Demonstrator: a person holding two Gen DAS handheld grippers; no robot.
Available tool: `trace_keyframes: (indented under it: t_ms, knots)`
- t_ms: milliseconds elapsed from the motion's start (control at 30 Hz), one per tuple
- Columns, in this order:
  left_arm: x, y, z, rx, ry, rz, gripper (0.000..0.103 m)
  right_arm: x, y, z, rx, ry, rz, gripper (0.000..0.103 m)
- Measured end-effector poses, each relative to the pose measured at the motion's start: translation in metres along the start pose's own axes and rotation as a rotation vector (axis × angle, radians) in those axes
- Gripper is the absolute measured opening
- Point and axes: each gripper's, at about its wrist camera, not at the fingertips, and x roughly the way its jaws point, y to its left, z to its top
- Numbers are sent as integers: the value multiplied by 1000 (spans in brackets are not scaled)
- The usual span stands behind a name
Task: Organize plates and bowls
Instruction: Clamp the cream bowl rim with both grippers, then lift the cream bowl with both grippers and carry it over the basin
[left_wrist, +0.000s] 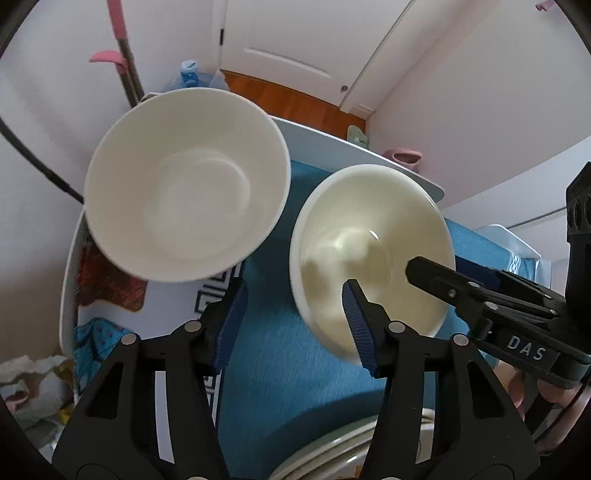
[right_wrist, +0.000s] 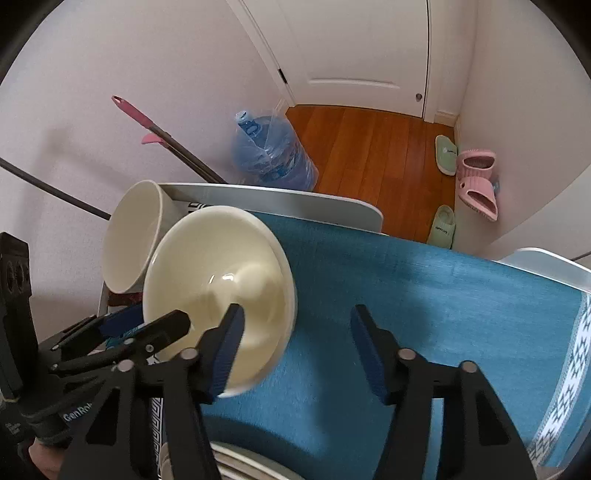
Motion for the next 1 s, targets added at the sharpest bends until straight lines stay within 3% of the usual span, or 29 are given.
trace_keyframes:
  t_ms: [100, 167, 300, 1000]
  knots:
    - [7, 0, 2, 8, 7, 8, 26, 6, 2, 3, -7, 6, -1, 36]
    - [10, -1, 3, 17, 13, 4, 23, 11, 3, 3, -15, 7, -2, 33]
    - [8, -10, 3, 55, -1, 19, 18, 14, 6, 2, -8, 13, 20, 13]
    - [0, -25, 10, 99, 0, 26, 18, -7, 2, -7, 32, -18, -27, 13]
